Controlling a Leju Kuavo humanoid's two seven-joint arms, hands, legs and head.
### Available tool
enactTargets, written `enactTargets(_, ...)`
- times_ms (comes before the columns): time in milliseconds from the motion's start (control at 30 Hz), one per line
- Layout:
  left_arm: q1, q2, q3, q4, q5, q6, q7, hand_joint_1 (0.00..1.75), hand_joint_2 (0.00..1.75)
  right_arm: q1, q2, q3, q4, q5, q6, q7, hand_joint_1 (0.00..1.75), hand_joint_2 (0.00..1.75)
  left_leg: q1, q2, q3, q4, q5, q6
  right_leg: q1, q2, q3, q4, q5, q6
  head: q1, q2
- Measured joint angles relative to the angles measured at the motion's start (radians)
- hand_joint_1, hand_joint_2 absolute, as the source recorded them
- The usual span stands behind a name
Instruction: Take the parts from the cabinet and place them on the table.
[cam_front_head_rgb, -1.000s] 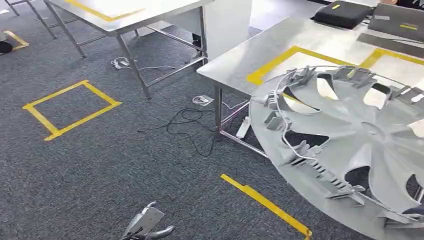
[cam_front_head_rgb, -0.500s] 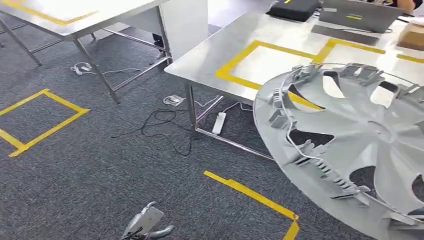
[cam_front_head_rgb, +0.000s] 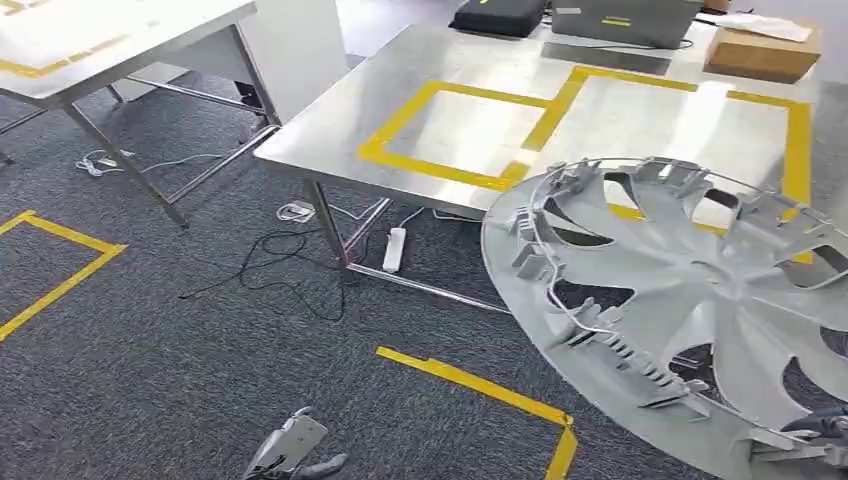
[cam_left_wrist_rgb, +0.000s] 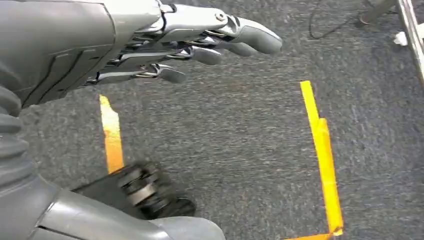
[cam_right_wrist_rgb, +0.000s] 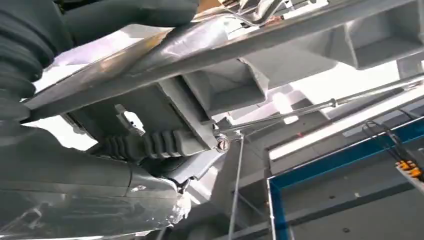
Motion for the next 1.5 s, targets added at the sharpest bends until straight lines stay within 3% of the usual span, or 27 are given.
enactTargets(67, -0.003, -0.001, 0.0, 0.0, 0.001, 0.0, 0.001, 0.0, 1.75, 0.007, 0.006, -0.003, 0.003, -0.004, 0.0, -0.011, 1.75, 1.75, -0.003, 0.003, 0.009, -0.025, -0.013, -0.005, 0.001, 0.005, -0.004, -0.002, -0.004, 0.015, 0.0, 0.0)
enactTargets(133, -0.002, -0.002, 0.001, 0.0, 0.002, 0.0, 0.001, 0.0, 1.75, 0.013, 0.01, -0.006, 0.006, -0.006, 0.0, -0.018, 1.75, 1.75, -0.004, 0.003, 0.016, -0.042, -0.016, 0.007, 0.0, 0.001, -0.001, 0.013, 0.012, 0.031, 0.0, 0.0)
enactTargets(200, -0.003, -0.003, 0.002, 0.0, 0.001, -0.005, 0.0, 0.0, 1.75, 0.013, 0.011, -0.009, 0.008, -0.009, 0.0, -0.025, 1.75, 1.75, 0.004, 0.004, 0.036, -0.048, -0.015, 0.01, -0.001, -0.016, -0.025, 0.053, -0.014, 0.038, 0.005, 0.0)
enactTargets(300, 0.001, -0.005, 0.002, 0.0, -0.008, -0.016, 0.0, 0.0, 1.75, 0.014, 0.015, -0.016, 0.013, -0.023, 0.0, -0.052, 1.75, 1.75, 0.003, 0.008, 0.051, -0.048, -0.032, 0.012, -0.005, -0.024, -0.153, 0.264, -0.1, 0.045, 0.008, 0.0)
enactTargets(333, 0.004, -0.005, 0.002, 0.0, -0.01, -0.016, 0.0, 0.0, 1.75, 0.016, 0.017, -0.019, 0.016, -0.029, 0.0, -0.062, 1.75, 1.75, 0.003, 0.009, 0.059, -0.048, -0.04, 0.011, -0.006, -0.025, -0.19, 0.311, -0.106, 0.052, 0.008, 0.0)
enactTargets(400, 0.008, -0.005, 0.002, 0.0, -0.011, -0.016, 0.0, 0.0, 1.75, 0.021, 0.022, -0.028, 0.021, -0.037, 0.0, -0.071, 1.75, 1.75, 0.005, 0.01, 0.086, -0.048, -0.06, 0.006, -0.012, -0.028, -0.2, 0.276, -0.063, 0.062, 0.008, 0.0)
enactTargets(500, 0.009, -0.006, 0.001, 0.0, -0.013, -0.016, 0.0, 0.0, 1.75, 0.023, 0.027, -0.031, 0.025, -0.039, 0.0, -0.076, 1.75, 1.75, 0.006, 0.013, 0.126, -0.048, -0.103, -0.008, -0.022, -0.052, -0.133, 0.049, 0.087, 0.064, 0.01, 0.0)
enactTargets(533, 0.008, -0.005, 0.001, 0.001, -0.013, -0.016, 0.0, 0.0, 1.75, 0.019, 0.028, -0.034, 0.03, -0.04, 0.0, -0.077, 1.75, 1.75, 0.005, 0.015, 0.141, -0.045, -0.113, -0.015, -0.013, -0.059, -0.138, 0.056, 0.051, 0.06, 0.011, 0.0)
enactTargets(567, 0.007, -0.003, 0.001, 0.001, -0.013, -0.017, 0.0, 0.0, 1.75, 0.021, 0.029, -0.036, 0.031, -0.045, 0.0, -0.081, 1.75, 1.75, 0.004, 0.016, 0.142, -0.053, -0.123, -0.025, -0.005, -0.054, -0.118, 0.057, 0.035, 0.035, 0.006, 0.0)
enactTargets(633, 0.006, -0.005, 0.0, 0.001, -0.016, -0.018, -0.001, 0.0, 1.75, 0.029, 0.04, -0.042, 0.032, -0.063, 0.0, -0.104, 1.75, 1.75, 0.008, 0.019, 0.171, -0.046, -0.115, -0.038, -0.004, -0.044, -0.102, 0.05, 0.025, 0.014, 0.008, 0.0)
enactTargets(667, 0.002, -0.005, 0.0, 0.001, -0.018, -0.018, -0.001, 0.0, 1.75, 0.029, 0.049, -0.049, 0.032, -0.078, 0.0, -0.129, 1.75, 1.75, 0.008, 0.019, 0.162, -0.005, -0.101, -0.045, -0.008, -0.035, -0.075, 0.048, 0.017, 0.004, 0.004, 0.0)
enactTargets(733, 0.0, -0.006, -0.001, 0.001, -0.02, -0.019, -0.002, 0.0, 1.75, 0.028, 0.066, -0.06, 0.034, -0.106, 0.0, -0.179, 1.75, 1.75, 0.011, 0.013, 0.073, 0.151, -0.068, -0.052, -0.01, -0.036, -0.034, 0.036, -0.009, -0.007, -0.006, 0.0)
enactTargets(767, 0.0, -0.006, -0.001, 0.001, -0.02, -0.019, -0.002, 0.0, 1.75, 0.028, 0.076, -0.064, 0.034, -0.118, 0.0, -0.2, 1.75, 1.75, 0.012, 0.013, 0.015, 0.219, -0.086, -0.053, -0.01, -0.032, -0.019, 0.033, -0.021, -0.009, -0.004, 0.0)
enactTargets(800, 0.003, -0.005, -0.001, 0.001, -0.02, -0.019, -0.002, 0.0, 1.75, 0.029, 0.086, -0.073, 0.034, -0.134, 0.0, -0.222, 1.75, 1.75, 0.012, 0.013, -0.039, 0.268, -0.132, -0.055, -0.009, -0.027, -0.001, 0.03, -0.035, -0.01, -0.008, 0.0)
enactTargets(867, 0.008, -0.005, -0.001, 0.001, -0.02, -0.019, -0.002, 0.0, 1.75, 0.032, 0.103, -0.091, 0.037, -0.153, 0.0, -0.244, 1.75, 1.75, 0.01, 0.012, -0.114, 0.286, -0.227, -0.053, -0.009, -0.016, 0.043, 0.026, -0.065, -0.009, -0.009, 0.0)
enactTargets(900, 0.009, -0.005, -0.001, 0.001, -0.02, -0.019, -0.002, 0.0, 1.75, 0.032, 0.11, -0.098, 0.037, -0.16, 0.0, -0.249, 1.75, 1.75, 0.009, 0.011, -0.138, 0.267, -0.246, -0.049, -0.009, -0.006, 0.068, 0.026, -0.081, -0.006, -0.008, 0.0)
enactTargets(933, 0.01, -0.004, -0.001, 0.001, -0.02, -0.019, -0.002, 0.0, 1.75, 0.032, 0.114, -0.104, 0.037, -0.17, 0.0, -0.257, 1.75, 1.75, 0.008, 0.008, -0.148, 0.228, -0.232, -0.046, -0.009, 0.0, 0.09, 0.026, -0.094, -0.005, -0.008, 0.0)
enactTargets(967, 0.011, -0.003, 0.0, 0.001, -0.02, -0.019, 0.0, 0.0, 1.75, 0.032, 0.119, -0.111, 0.039, -0.182, 0.0, -0.263, 1.75, 1.75, 0.005, -0.001, -0.154, 0.168, -0.166, -0.039, -0.009, 0.009, 0.11, 0.024, -0.11, -0.005, -0.009, 0.0)
enactTargets(1033, 0.023, 0.009, 0.001, 0.01, -0.02, -0.018, 0.002, 0.0, 1.75, 0.027, 0.125, -0.122, 0.046, -0.195, 0.0, -0.27, 1.75, 1.75, -0.006, -0.073, -0.179, 0.051, 0.119, -0.015, -0.016, 0.031, 0.123, 0.026, -0.137, 0.001, -0.01, 0.0)
enactTargets(1167, 0.016, 0.008, 0.002, 0.011, -0.02, -0.015, 0.006, 0.0, 1.75, 0.03, 0.134, -0.138, 0.051, -0.201, -0.001, -0.273, 1.75, 1.75, -0.009, -0.063, -0.15, 0.033, 0.091, 0.003, -0.029, 0.071, 0.14, -0.024, -0.151, 0.031, -0.022, 0.0)
enactTargets(1233, 0.007, 0.002, 0.002, 0.011, -0.021, -0.016, 0.006, 0.0, 1.75, 0.026, 0.135, -0.144, 0.051, -0.204, -0.001, -0.274, 1.75, 1.75, -0.002, -0.046, -0.114, -0.007, 0.082, 0.003, -0.018, -0.008, 0.145, 0.001, -0.169, 0.041, -0.015, 0.0)
enactTargets(1267, 0.007, -0.001, 0.002, 0.011, -0.023, -0.016, 0.006, 0.0, 1.75, 0.022, 0.135, -0.147, 0.051, -0.207, -0.001, -0.274, 1.75, 1.75, 0.001, -0.035, -0.097, -0.012, 0.076, 0.004, -0.016, -0.026, 0.107, 0.062, -0.203, 0.041, -0.011, 0.0)
enactTargets(1333, 0.012, -0.002, 0.002, 0.012, -0.023, -0.016, 0.006, 0.0, 1.75, 0.018, 0.135, -0.153, 0.051, -0.209, -0.001, -0.274, 1.75, 1.75, 0.001, -0.011, -0.073, -0.016, 0.054, 0.005, -0.013, -0.028, 0.006, 0.226, -0.264, 0.041, -0.012, 0.0)
enactTargets(1367, 0.016, -0.002, 0.002, 0.012, -0.025, -0.016, 0.009, 0.0, 1.75, 0.018, 0.136, -0.154, 0.051, -0.21, -0.001, -0.274, 1.75, 1.75, 0.001, -0.001, -0.061, -0.015, 0.044, 0.005, -0.013, -0.029, -0.037, 0.277, -0.259, 0.043, -0.012, 0.0)
enactTargets(1400, 0.018, -0.002, 0.002, 0.013, -0.026, -0.015, 0.011, 0.0, 1.75, 0.019, 0.136, -0.157, 0.053, -0.211, -0.001, -0.273, 1.75, 1.75, 0.001, 0.008, -0.049, -0.016, 0.035, 0.005, -0.013, -0.029, -0.058, 0.279, -0.225, 0.047, -0.013, 0.0)
enactTargets(1433, 0.017, -0.002, 0.002, 0.013, -0.026, -0.015, 0.012, 0.0, 1.75, 0.02, 0.136, -0.16, 0.054, -0.212, -0.001, -0.273, 1.75, 1.75, 0.001, 0.017, -0.035, -0.015, 0.025, 0.004, -0.014, -0.031, -0.06, 0.239, -0.164, 0.051, -0.011, 0.0)
enactTargets(1500, 0.013, -0.005, 0.003, 0.013, -0.026, -0.013, 0.016, 0.0, 1.75, 0.02, 0.136, -0.162, 0.054, -0.217, -0.001, -0.275, 1.75, 1.75, 0.002, 0.032, -0.004, -0.016, 0.007, -0.002, -0.014, -0.058, -0.019, 0.074, -0.026, 0.053, -0.012, 0.0)
